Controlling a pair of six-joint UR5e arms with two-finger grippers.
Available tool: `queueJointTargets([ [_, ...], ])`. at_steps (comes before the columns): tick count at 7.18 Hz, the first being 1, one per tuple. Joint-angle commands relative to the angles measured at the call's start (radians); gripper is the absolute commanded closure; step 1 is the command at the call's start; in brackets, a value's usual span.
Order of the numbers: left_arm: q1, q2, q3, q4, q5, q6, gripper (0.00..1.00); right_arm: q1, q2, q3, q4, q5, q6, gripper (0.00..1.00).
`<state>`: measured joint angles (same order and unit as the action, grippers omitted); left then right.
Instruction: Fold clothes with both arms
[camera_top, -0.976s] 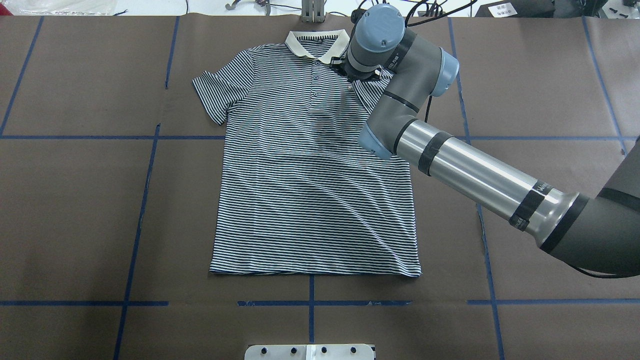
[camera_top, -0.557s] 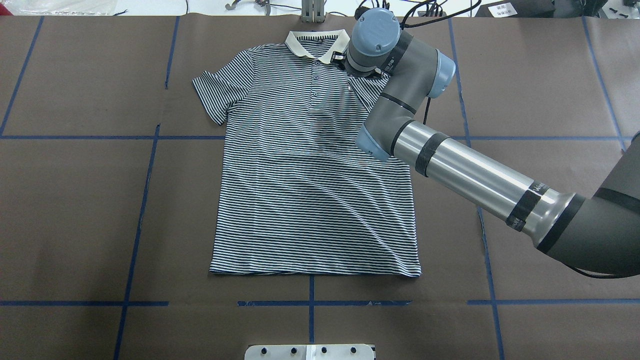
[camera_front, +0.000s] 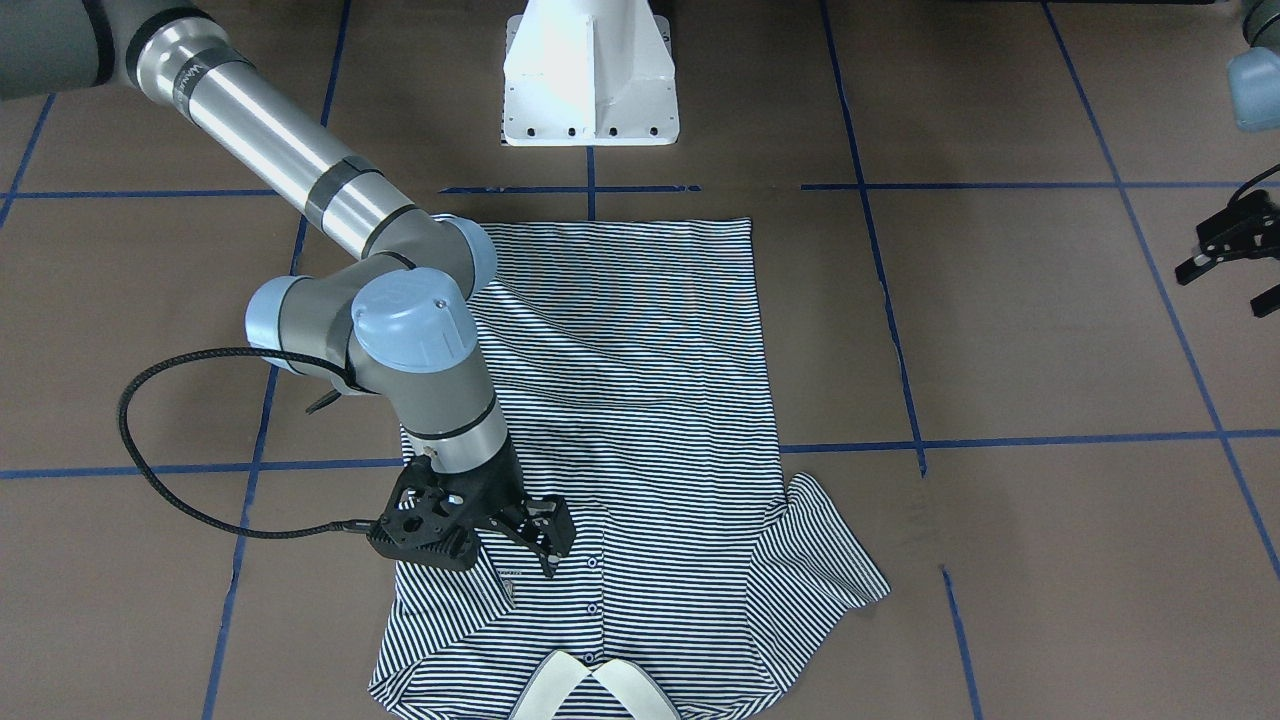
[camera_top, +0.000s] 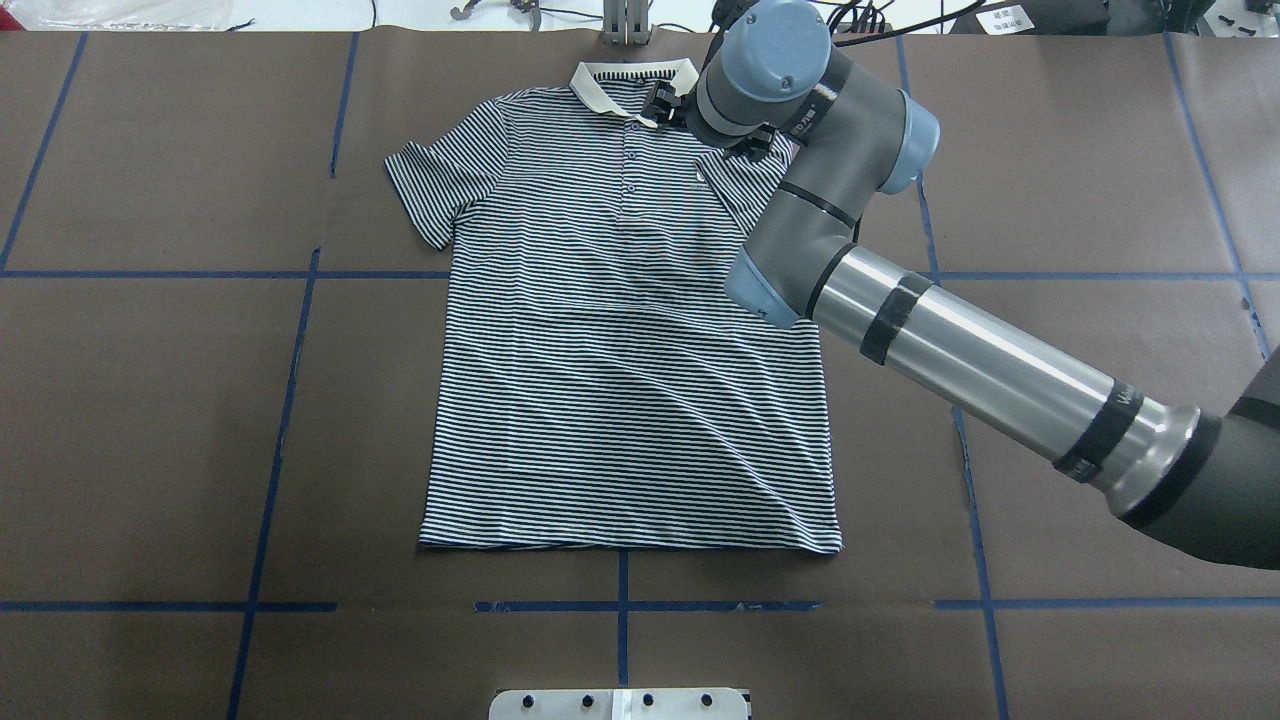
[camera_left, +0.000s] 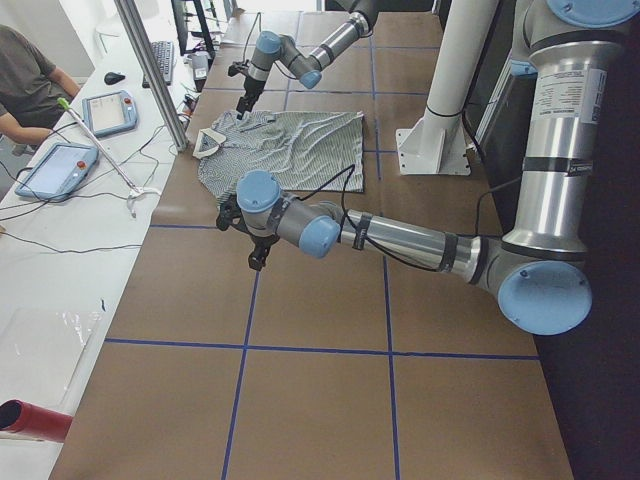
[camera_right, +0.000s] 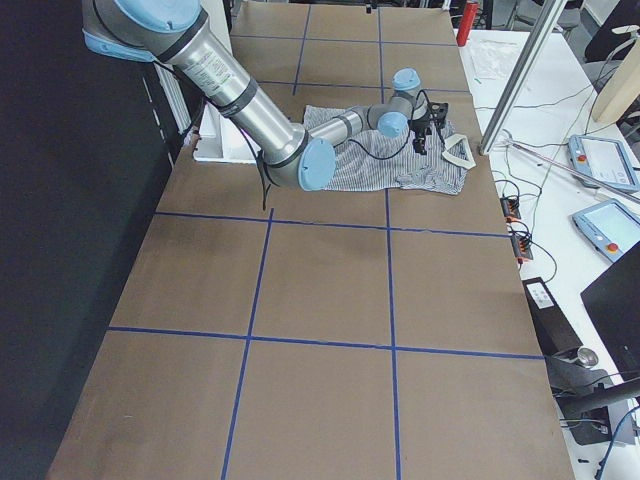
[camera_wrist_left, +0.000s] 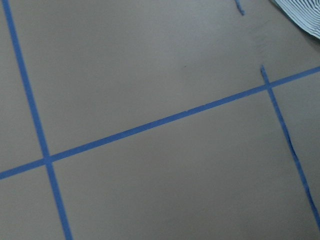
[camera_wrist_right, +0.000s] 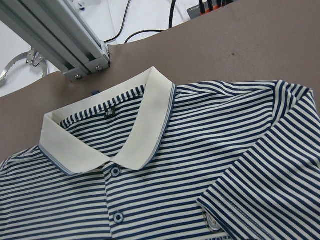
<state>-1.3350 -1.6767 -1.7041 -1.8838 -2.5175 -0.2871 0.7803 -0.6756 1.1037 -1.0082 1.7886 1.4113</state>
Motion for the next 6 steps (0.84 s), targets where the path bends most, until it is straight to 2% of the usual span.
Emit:
queueJointTargets([
  [1,0.153,-0.192,0.079,-0.044,0.119,-0.416,0.0,0.061,-0.131,0.212,-0.041,0.197,0.002,0.0],
  [2,0.239,-0.263,0.143,-0.07,0.182,-0.541,0.0,0.071,-0.233,0.34,-0.038,0.215,-0.014,0.0],
  [3,0.279,-0.384,0.297,-0.139,0.189,-0.62,0.0,0.091,-0.301,0.42,-0.038,0.239,-0.015,0.0],
  [4,0.328,-0.464,0.414,-0.217,0.248,-0.711,0.0,0.1,-0.359,0.474,-0.033,0.251,-0.018,0.0],
  [5,0.382,-0.485,0.444,-0.26,0.416,-0.797,0.01,0.099,-0.387,0.487,-0.027,0.247,-0.031,0.0],
  [6,0.407,-0.501,0.512,-0.325,0.458,-0.805,0.02,0.1,-0.392,0.484,-0.027,0.244,-0.044,0.0],
])
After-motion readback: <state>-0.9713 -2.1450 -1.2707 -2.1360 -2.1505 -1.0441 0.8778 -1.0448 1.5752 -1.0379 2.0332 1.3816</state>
